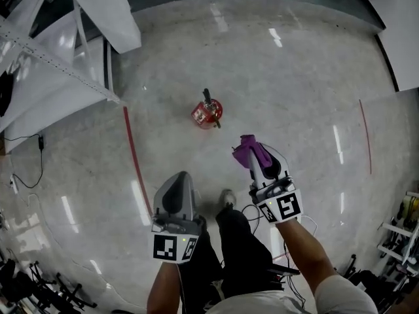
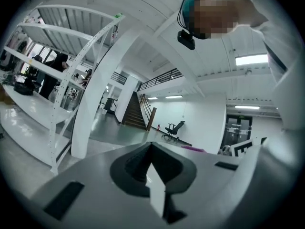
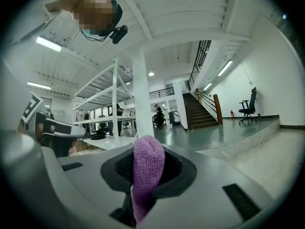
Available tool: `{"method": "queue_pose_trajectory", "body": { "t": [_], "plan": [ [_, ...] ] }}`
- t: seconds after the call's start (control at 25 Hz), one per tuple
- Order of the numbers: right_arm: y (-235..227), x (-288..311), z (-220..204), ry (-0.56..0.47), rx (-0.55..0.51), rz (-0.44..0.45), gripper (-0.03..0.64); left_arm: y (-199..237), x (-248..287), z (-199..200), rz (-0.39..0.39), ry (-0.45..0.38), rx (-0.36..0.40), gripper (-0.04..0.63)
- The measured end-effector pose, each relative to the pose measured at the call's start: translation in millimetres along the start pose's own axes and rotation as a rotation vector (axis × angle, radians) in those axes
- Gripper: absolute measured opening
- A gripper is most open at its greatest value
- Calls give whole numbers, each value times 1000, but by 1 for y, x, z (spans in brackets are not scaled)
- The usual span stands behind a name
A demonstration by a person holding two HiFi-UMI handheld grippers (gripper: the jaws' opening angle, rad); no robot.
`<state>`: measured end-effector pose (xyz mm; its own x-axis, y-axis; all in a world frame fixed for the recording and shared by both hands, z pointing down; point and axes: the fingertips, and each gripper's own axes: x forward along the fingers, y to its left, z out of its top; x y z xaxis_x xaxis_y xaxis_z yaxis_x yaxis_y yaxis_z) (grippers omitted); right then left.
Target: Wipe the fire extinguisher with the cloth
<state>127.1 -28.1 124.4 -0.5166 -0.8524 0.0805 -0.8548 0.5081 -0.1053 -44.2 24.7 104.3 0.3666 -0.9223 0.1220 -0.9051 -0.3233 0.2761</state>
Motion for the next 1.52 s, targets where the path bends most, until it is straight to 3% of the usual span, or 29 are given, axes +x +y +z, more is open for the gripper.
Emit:
{"method": "queue_pose_trajectory", "body": {
  "t": [0.48, 0.68, 0.84, 1.16, 1.52],
  "plan": [
    [-51, 103, -232, -31, -167, -5, 67, 77, 68, -215, -75, -40, -26, 3],
    [-75, 128, -275, -120, -315, -44, 67, 97, 89, -275, -107, -42, -10, 3],
    [-75, 153, -284, -192, -478, -15, 67, 104, 91, -304, -128, -69, -12, 3],
    [-37, 194, -374, 1, -618, 161, 67, 115, 74, -334, -111, -72, -60, 3],
    [-9, 182, -425, 100, -708, 138, 67, 118, 60, -334, -98, -92, -32, 3]
  ]
}}
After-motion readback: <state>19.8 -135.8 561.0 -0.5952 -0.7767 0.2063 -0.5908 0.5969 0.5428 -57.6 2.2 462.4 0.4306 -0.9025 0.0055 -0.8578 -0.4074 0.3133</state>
